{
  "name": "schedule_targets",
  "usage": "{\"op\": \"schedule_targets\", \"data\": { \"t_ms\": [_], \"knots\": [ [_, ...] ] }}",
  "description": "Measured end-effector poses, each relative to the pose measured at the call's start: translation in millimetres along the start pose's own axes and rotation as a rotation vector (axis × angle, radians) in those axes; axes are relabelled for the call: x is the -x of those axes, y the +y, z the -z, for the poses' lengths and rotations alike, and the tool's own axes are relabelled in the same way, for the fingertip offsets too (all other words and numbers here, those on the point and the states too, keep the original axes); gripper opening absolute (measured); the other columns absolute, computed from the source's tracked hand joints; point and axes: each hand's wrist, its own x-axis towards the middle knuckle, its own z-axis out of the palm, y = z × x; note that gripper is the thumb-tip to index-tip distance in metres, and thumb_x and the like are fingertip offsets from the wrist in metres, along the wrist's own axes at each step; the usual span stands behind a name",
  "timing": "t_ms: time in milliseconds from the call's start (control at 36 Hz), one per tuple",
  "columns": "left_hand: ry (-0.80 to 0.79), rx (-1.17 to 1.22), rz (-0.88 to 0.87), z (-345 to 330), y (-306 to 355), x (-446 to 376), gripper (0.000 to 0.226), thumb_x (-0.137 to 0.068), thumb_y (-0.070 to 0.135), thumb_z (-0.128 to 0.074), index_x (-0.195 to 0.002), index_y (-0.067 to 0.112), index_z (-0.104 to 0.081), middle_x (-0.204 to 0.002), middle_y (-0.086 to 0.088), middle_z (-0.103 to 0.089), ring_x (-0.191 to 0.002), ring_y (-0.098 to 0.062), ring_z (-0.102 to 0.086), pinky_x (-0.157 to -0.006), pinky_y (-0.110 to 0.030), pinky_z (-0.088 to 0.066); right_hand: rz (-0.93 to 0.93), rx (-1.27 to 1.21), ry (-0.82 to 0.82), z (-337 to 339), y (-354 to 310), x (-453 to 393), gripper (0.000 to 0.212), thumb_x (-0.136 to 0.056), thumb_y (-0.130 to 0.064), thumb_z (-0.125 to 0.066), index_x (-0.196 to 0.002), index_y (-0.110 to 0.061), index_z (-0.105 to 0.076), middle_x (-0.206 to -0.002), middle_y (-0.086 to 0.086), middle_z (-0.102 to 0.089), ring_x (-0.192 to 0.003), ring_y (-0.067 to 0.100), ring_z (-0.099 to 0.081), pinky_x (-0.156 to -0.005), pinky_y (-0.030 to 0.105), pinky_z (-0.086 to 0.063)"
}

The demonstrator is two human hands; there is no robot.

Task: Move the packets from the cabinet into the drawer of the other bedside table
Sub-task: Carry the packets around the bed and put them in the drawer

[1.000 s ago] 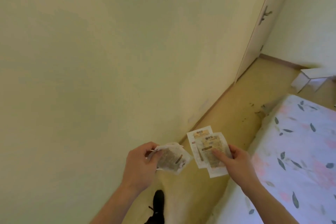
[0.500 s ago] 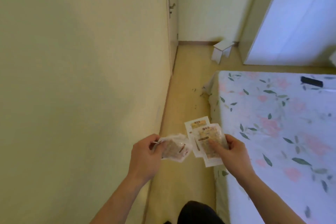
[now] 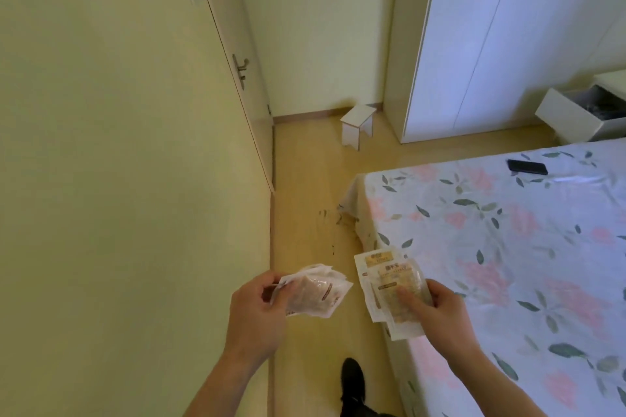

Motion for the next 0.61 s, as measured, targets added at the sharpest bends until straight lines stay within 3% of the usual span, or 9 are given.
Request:
{"op": "schedule_targets", "data": {
  "t_ms": [139, 222, 306, 417, 500, 611],
  "knots": [
    [0.064, 0.022, 0.019, -1, 21, -85, 0.020, -0.095, 0.016, -0.067, -0.080, 0.027, -0.075, -0.075, 0.001, -0.073, -0.074, -0.023, -0.070, -0.070, -0.051, -0.061, 0.057, 0.053, -0.068, -16, -51, -96, 0.011, -0.091, -0.029, -0.074, -0.097, -0.019, -0.074, -0.081, -0.007, -0.079, -0.069, 0.010, -0.075, -0.055, 0.020, -0.054],
    [0.119, 0.007, -0.002, 1, 34, -130, 0.020, -0.095, 0.015, -0.069, -0.078, 0.025, -0.075, -0.074, 0.002, -0.073, -0.072, -0.018, -0.070, -0.066, -0.037, -0.062, 0.088, 0.083, -0.096, -23, -88, -148, 0.013, -0.091, -0.030, -0.074, -0.098, -0.018, -0.074, -0.082, -0.006, -0.079, -0.069, 0.010, -0.075, -0.053, 0.017, -0.053],
    [0.164, 0.038, -0.012, 4, 46, -173, 0.021, -0.095, 0.009, -0.068, -0.079, 0.021, -0.075, -0.072, 0.002, -0.072, -0.066, -0.009, -0.067, -0.056, -0.018, -0.053, 0.136, 0.076, -0.128, -30, -124, -196, 0.013, -0.092, -0.031, -0.074, -0.101, -0.020, -0.074, -0.086, -0.006, -0.079, -0.074, 0.012, -0.076, -0.061, 0.027, -0.057],
    [0.178, -0.006, 0.000, 6, 44, -238, 0.023, -0.095, 0.010, -0.067, -0.078, 0.024, -0.074, -0.071, 0.004, -0.072, -0.064, -0.006, -0.065, -0.056, -0.018, -0.051, 0.150, 0.038, -0.153, -40, -156, -252, 0.011, -0.092, -0.027, -0.073, -0.101, -0.020, -0.074, -0.088, -0.005, -0.080, -0.078, 0.014, -0.077, -0.067, 0.032, -0.061],
    [0.144, -0.010, 0.012, 1, 47, -292, 0.024, -0.095, 0.013, -0.067, -0.077, 0.027, -0.074, -0.073, 0.003, -0.073, -0.067, -0.010, -0.067, -0.062, -0.032, -0.060, 0.147, 0.032, -0.129, -44, -173, -296, 0.012, -0.092, -0.026, -0.074, -0.101, -0.018, -0.074, -0.088, -0.004, -0.080, -0.079, 0.016, -0.077, -0.073, 0.039, -0.064],
    [0.115, 0.009, -0.011, -10, 55, -371, 0.022, -0.095, 0.007, -0.066, -0.077, 0.017, -0.074, -0.066, 0.004, -0.070, -0.058, -0.003, -0.062, -0.052, -0.012, -0.047, 0.142, 0.053, -0.082, -48, -191, -358, 0.011, -0.093, -0.027, -0.073, -0.098, -0.018, -0.073, -0.086, -0.005, -0.080, -0.075, 0.015, -0.077, -0.067, 0.034, -0.062]
  ]
}}
